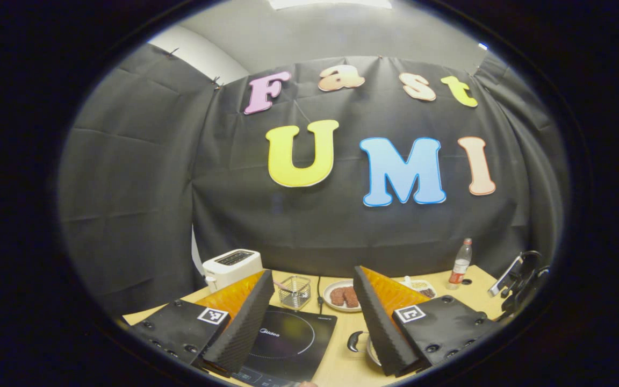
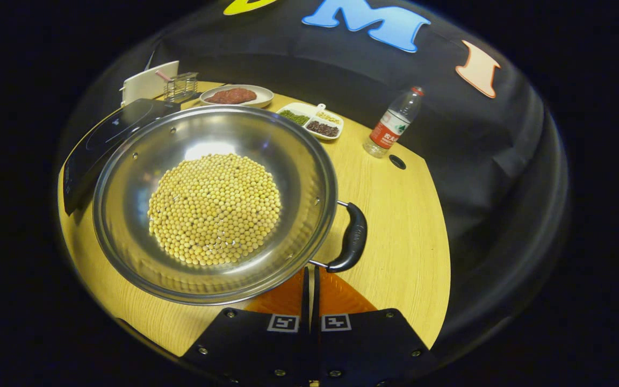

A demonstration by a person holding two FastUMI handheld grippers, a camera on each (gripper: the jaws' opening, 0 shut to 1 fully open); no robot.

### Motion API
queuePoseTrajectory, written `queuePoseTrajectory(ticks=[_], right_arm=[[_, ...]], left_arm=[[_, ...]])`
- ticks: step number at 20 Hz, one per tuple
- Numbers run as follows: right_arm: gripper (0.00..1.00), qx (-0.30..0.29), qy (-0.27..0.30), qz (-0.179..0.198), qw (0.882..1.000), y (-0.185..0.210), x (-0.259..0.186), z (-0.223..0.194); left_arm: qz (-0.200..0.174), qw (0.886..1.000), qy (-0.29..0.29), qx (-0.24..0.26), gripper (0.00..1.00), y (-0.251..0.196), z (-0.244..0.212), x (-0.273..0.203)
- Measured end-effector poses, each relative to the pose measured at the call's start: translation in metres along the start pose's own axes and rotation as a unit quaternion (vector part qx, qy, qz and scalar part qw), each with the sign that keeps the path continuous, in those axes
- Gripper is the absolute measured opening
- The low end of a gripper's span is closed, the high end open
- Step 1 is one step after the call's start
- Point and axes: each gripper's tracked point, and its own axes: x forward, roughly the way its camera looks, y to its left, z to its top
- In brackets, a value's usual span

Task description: First push the handle of the pot to place it horizontally, then grasp the pot with both hands and set it on the induction cooktop.

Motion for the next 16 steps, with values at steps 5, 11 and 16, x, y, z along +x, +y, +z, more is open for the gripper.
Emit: queuePoseTrajectory(ticks=[5, 11, 16], right_arm=[[0.06, 0.067, -0.039, -0.026, 0.997, -0.025, -0.022, 0.010], [0.67, 0.150, -0.094, -0.011, 0.984, -0.028, -0.048, 0.034], [0.98, 0.201, -0.124, -0.013, 0.972, -0.031, -0.056, 0.047]], left_arm=[[-0.020, 1.000, 0.009, 0.003, 0.97, -0.015, -0.010, 0.009], [-0.055, 0.998, 0.023, 0.014, 0.96, -0.040, -0.028, 0.023], [-0.082, 0.995, 0.052, 0.011, 0.94, -0.057, -0.055, 0.040]])
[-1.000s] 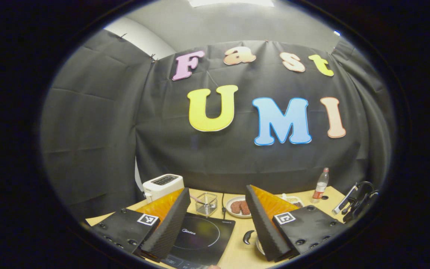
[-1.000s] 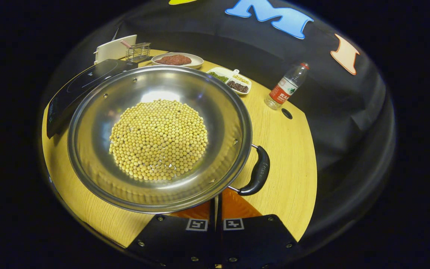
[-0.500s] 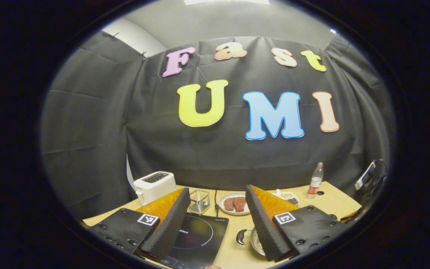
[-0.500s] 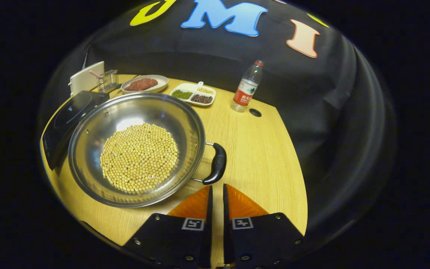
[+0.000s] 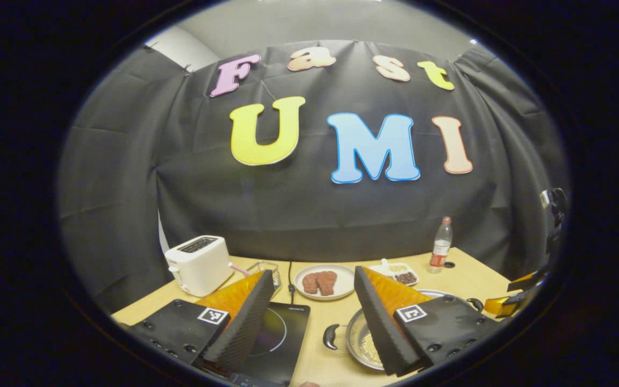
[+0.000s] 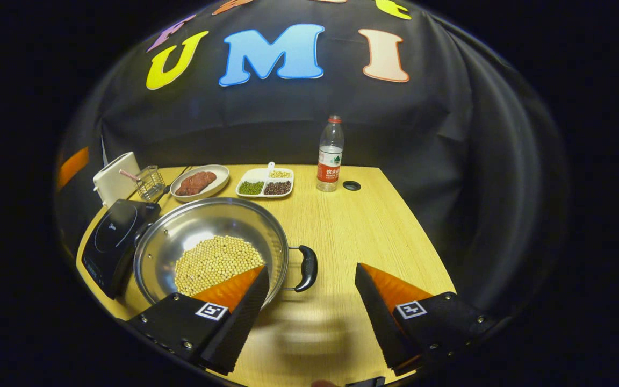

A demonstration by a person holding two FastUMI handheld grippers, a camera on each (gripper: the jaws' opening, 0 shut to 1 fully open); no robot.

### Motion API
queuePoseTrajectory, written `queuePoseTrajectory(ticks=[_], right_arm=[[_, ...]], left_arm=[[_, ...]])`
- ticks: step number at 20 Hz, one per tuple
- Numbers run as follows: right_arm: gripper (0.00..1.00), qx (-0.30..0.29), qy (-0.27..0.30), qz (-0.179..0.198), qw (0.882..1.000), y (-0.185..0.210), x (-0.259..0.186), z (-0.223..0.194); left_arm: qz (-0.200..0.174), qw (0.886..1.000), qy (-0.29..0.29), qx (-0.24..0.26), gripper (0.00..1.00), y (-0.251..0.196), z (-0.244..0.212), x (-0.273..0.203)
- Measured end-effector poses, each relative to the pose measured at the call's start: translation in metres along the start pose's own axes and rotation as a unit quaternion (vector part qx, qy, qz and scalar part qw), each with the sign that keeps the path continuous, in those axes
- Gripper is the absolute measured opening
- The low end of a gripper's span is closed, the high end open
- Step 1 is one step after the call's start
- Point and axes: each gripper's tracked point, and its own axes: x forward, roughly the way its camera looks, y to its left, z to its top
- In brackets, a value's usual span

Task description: First push the handle of the pot to place it horizontally, then grasp the pot with both hands and set it on the induction cooktop.

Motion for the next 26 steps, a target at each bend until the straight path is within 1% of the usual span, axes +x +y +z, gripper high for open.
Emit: queuePoseTrajectory(ticks=[1, 5, 6, 7, 9, 10, 11, 12, 14, 15, 16, 17, 18, 21, 22, 23, 24, 25, 26], right_arm=[[0.98, 0.007, -0.004, 0.001, 1.000, 0.002, 0.000, 0.003], [0.98, 0.023, -0.009, 0.007, 1.000, 0.008, 0.001, 0.008], [0.98, 0.024, -0.007, 0.008, 1.000, 0.010, 0.003, 0.007], [0.98, 0.025, -0.006, 0.008, 1.000, 0.012, 0.006, 0.005], [0.98, 0.028, -0.002, 0.008, 1.000, 0.014, 0.009, 0.005], [0.98, 0.029, -0.001, 0.008, 1.000, 0.015, 0.011, 0.004], [0.98, 0.030, 0.000, 0.008, 1.000, 0.016, 0.012, 0.004], [0.98, 0.031, 0.002, 0.008, 0.999, 0.016, 0.015, 0.003], [0.98, 0.033, 0.008, 0.008, 0.999, 0.017, 0.019, 0.002], [0.98, 0.034, 0.011, 0.007, 0.999, 0.017, 0.021, 0.001], [0.98, 0.033, 0.015, 0.005, 0.999, 0.017, 0.025, -0.001], [0.98, 0.034, 0.019, 0.006, 0.999, 0.019, 0.027, -0.003], [0.98, 0.034, 0.023, 0.005, 0.999, 0.019, 0.031, -0.005], [0.98, 0.036, 0.034, 0.004, 0.999, 0.022, 0.039, -0.009], [0.98, 0.036, 0.037, 0.003, 0.999, 0.021, 0.043, -0.011], [0.98, 0.035, 0.040, 0.002, 0.999, 0.021, 0.045, -0.012], [0.98, 0.034, 0.042, 0.000, 0.999, 0.022, 0.049, -0.014], [0.98, 0.033, 0.045, -0.002, 0.998, 0.022, 0.051, -0.015], [0.98, 0.033, 0.048, -0.003, 0.998, 0.020, 0.054, -0.017]], left_arm=[[-0.009, 1.000, 0.009, -0.003, 0.98, -0.004, -0.008, 0.005], [-0.049, 0.997, 0.057, -0.017, 0.98, -0.021, -0.041, 0.024], [-0.057, 0.996, 0.066, -0.021, 1.00, -0.024, -0.047, 0.030], [-0.065, 0.994, 0.080, -0.023, 1.00, -0.028, -0.057, 0.034], [-0.077, 0.992, 0.101, -0.023, 0.95, -0.035, -0.072, 0.040], [-0.085, 0.990, 0.113, -0.022, 0.97, -0.038, -0.079, 0.044], [-0.089, 0.988, 0.123, -0.022, 0.95, -0.040, -0.088, 0.047], [-0.095, 0.986, 0.133, -0.022, 0.99, -0.043, -0.094, 0.049], [-0.100, 0.983, 0.152, -0.023, 0.95, -0.044, -0.108, 0.056], [-0.101, 0.982, 0.161, -0.023, 0.97, -0.045, -0.116, 0.058], [-0.101, 0.980, 0.169, -0.024, 0.97, -0.044, -0.121, 0.060], [-0.101, 0.979, 0.176, -0.026, 0.95, -0.043, -0.127, 0.062], [-0.102, 0.977, 0.185, -0.028, 0.97, -0.043, -0.133, 0.065], [-0.105, 0.971, 0.212, -0.027, 0.98, -0.044, -0.154, 0.072], [-0.106, 0.969, 0.220, -0.026, 0.95, -0.045, -0.161, 0.074], [-0.107, 0.968, 0.227, -0.026, 0.95, -0.045, -0.167, 0.074], [-0.108, 0.967, 0.231, -0.025, 1.00, -0.046, -0.170, 0.076], [-0.109, 0.966, 0.235, -0.023, 0.97, -0.046, -0.174, 0.077], [-0.108, 0.965, 0.239, -0.021, 0.99, -0.046, -0.177, 0.079]])
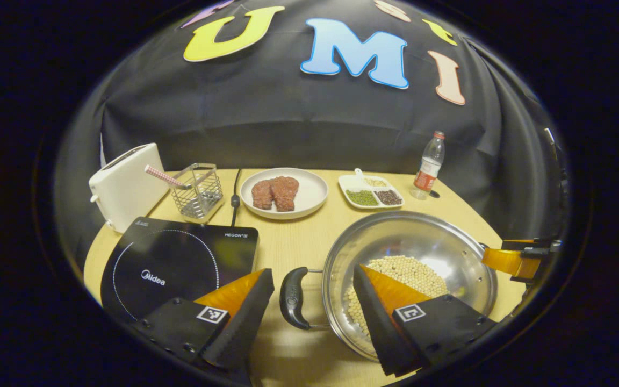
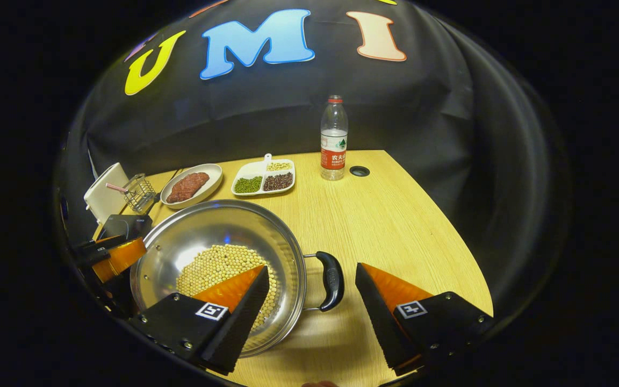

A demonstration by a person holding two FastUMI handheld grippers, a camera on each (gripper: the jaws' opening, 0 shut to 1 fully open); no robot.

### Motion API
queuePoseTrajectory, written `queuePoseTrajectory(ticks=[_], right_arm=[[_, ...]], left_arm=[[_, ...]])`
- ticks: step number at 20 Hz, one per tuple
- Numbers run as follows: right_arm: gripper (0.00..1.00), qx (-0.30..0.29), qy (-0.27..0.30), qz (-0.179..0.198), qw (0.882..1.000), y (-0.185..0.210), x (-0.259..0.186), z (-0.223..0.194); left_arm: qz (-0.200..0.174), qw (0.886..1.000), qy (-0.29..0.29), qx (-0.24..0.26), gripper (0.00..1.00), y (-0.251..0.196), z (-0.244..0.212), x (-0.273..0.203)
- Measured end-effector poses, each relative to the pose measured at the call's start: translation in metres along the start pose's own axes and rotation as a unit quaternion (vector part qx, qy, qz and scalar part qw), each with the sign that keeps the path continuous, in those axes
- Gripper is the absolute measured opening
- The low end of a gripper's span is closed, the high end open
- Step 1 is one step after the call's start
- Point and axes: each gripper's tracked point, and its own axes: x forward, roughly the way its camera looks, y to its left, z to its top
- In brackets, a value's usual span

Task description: First push the handle of the pot to place it horizontally, then grasp the pot with both hands and set it on the induction cooktop.

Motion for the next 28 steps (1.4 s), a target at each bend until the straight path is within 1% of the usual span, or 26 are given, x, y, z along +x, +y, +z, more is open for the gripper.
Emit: queuePoseTrajectory(ticks=[2, 3, 4, 5, 7, 11, 14, 15, 16, 17, 18, 19, 20, 21, 22, 23, 24, 25, 26, 27, 28], right_arm=[[0.98, 0.001, 0.006, -0.004, 1.000, -0.002, 0.006, -0.003], [0.98, 0.003, 0.008, -0.006, 1.000, -0.002, 0.008, -0.003], [0.98, 0.003, 0.011, -0.007, 1.000, -0.003, 0.011, -0.005], [0.98, 0.002, 0.015, -0.008, 1.000, -0.003, 0.014, -0.006], [0.98, 0.000, 0.019, -0.009, 1.000, -0.004, 0.019, -0.009], [0.98, -0.001, 0.029, -0.009, 1.000, -0.004, 0.029, -0.016], [0.98, 0.007, 0.026, -0.006, 1.000, -0.003, 0.033, -0.012], [0.98, 0.012, 0.024, -0.009, 1.000, -0.004, 0.034, -0.009], [0.95, 0.015, 0.026, -0.008, 1.000, -0.006, 0.036, -0.010], [0.85, 0.017, 0.032, -0.005, 0.999, -0.006, 0.037, -0.012], [0.90, 0.015, 0.035, -0.007, 0.999, -0.008, 0.036, -0.014], [0.79, 0.014, 0.034, -0.006, 0.999, -0.008, 0.042, -0.014], [0.67, 0.010, 0.030, -0.006, 0.999, -0.007, 0.039, -0.013], [0.67, 0.005, 0.029, -0.006, 1.000, -0.006, 0.039, -0.012], [0.65, -0.002, 0.026, -0.006, 1.000, -0.007, 0.036, -0.012], [0.64, -0.007, 0.028, -0.005, 1.000, -0.006, 0.035, -0.013], [0.63, -0.007, 0.028, -0.006, 1.000, -0.006, 0.035, -0.012], [0.58, -0.009, 0.028, -0.007, 1.000, -0.007, 0.033, -0.012], [0.58, -0.012, 0.030, -0.010, 0.999, -0.007, 0.034, -0.014], [0.53, -0.013, 0.030, -0.013, 0.999, -0.008, 0.033, -0.013], [0.53, -0.014, 0.032, -0.015, 0.999, -0.008, 0.034, -0.013]], left_arm=[[0.001, 1.000, 0.008, -0.002, 0.99, 0.001, -0.004, 0.006], [0.002, 1.000, 0.012, -0.003, 0.98, 0.002, -0.007, 0.009], [0.003, 1.000, 0.017, -0.003, 0.99, 0.003, -0.009, 0.011], [0.004, 1.000, 0.021, -0.003, 0.97, 0.003, -0.011, 0.012], [0.007, 1.000, 0.025, -0.003, 1.00, 0.005, -0.014, 0.017], [0.013, 0.999, 0.038, -0.005, 0.99, 0.007, -0.022, 0.027], [0.018, 0.999, 0.048, 0.001, 0.96, 0.009, -0.029, 0.029], [0.020, 0.999, 0.050, 0.004, 0.96, 0.008, -0.030, 0.031], [0.021, 0.998, 0.050, 0.007, 0.93, 0.008, -0.031, 0.031], [0.017, 0.998, 0.053, 0.007, 0.92, 0.005, -0.033, 0.031], [0.017, 0.998, 0.054, 0.006, 0.87, 0.005, -0.034, 0.031], [0.017, 0.998, 0.053, 0.006, 0.83, 0.005, -0.034, 0.031], [0.017, 0.999, 0.051, 0.005, 0.77, 0.003, -0.033, 0.034], [0.019, 0.999, 0.050, 0.006, 0.76, 0.005, -0.034, 0.032], [0.021, 0.999, 0.048, 0.006, 0.72, 0.005, -0.032, 0.032], [0.020, 0.999, 0.047, 0.004, 0.74, 0.004, -0.032, 0.032], [0.018, 0.999, 0.045, 0.003, 0.74, 0.003, -0.032, 0.033], [0.016, 0.999, 0.044, 0.005, 0.69, 0.003, -0.031, 0.034], [0.016, 0.999, 0.044, 0.009, 0.71, 0.003, -0.030, 0.033], [0.016, 0.999, 0.041, 0.010, 0.66, 0.003, -0.029, 0.032], [0.018, 0.999, 0.043, 0.012, 0.68, 0.002, -0.030, 0.034]])
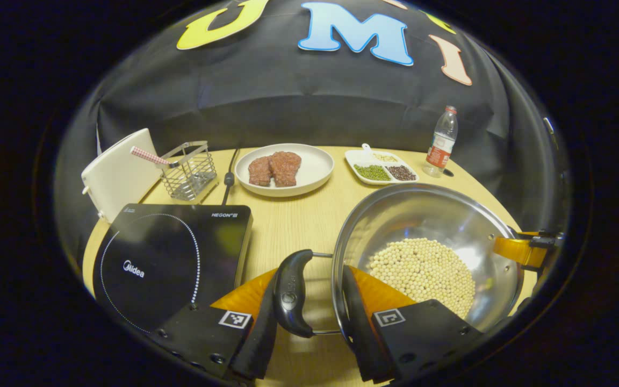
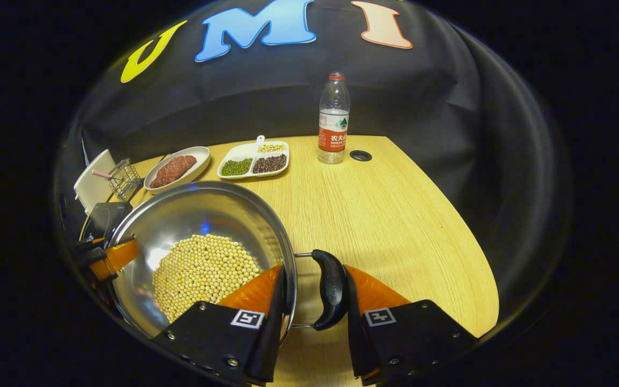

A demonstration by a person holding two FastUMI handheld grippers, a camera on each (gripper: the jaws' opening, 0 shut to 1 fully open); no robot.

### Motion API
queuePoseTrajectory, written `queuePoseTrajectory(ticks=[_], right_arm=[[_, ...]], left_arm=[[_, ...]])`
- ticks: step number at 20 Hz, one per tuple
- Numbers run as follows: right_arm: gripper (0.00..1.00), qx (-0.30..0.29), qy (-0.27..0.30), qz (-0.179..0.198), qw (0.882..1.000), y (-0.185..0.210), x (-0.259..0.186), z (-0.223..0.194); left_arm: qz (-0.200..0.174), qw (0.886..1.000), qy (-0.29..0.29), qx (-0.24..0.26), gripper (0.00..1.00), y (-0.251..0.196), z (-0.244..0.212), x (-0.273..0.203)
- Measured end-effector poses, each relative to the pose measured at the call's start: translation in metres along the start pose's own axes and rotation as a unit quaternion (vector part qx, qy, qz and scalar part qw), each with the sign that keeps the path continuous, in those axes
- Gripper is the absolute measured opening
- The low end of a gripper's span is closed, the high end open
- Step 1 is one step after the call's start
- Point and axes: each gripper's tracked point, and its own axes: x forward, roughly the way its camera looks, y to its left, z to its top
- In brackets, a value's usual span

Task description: First push the handle of the pot to place it horizontally, then grasp the pot with both hands and set it on the induction cooktop.

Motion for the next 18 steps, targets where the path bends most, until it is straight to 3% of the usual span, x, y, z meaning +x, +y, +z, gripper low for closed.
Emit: queuePoseTrajectory(ticks=[1, 2, 8, 9, 14, 18], right_arm=[[0.53, 0.002, 0.002, 0.000, 1.000, -0.001, -0.002, -0.001], [0.53, 0.003, 0.004, 0.002, 1.000, -0.002, -0.004, -0.001], [0.53, 0.007, -0.009, 0.010, 1.000, -0.013, -0.029, 0.007], [0.53, 0.007, -0.012, 0.013, 1.000, -0.014, -0.034, 0.009], [0.53, -0.002, -0.026, 0.029, 0.999, -0.021, -0.055, 0.013], [0.53, -0.015, -0.029, 0.046, 0.998, -0.018, -0.066, 0.012]], left_arm=[[0.002, 1.000, -0.003, 0.004, 0.65, 0.000, 0.000, -0.001], [0.003, 1.000, -0.002, 0.006, 0.68, -0.001, 0.000, -0.002], [0.007, 1.000, -0.020, 0.006, 0.65, -0.014, 0.013, -0.032], [0.009, 1.000, -0.022, 0.005, 0.68, -0.016, 0.014, -0.038], [0.029, 0.999, -0.032, -0.006, 0.65, -0.023, 0.016, -0.071], [0.050, 0.998, -0.036, -0.015, 0.68, -0.019, 0.010, -0.095]])
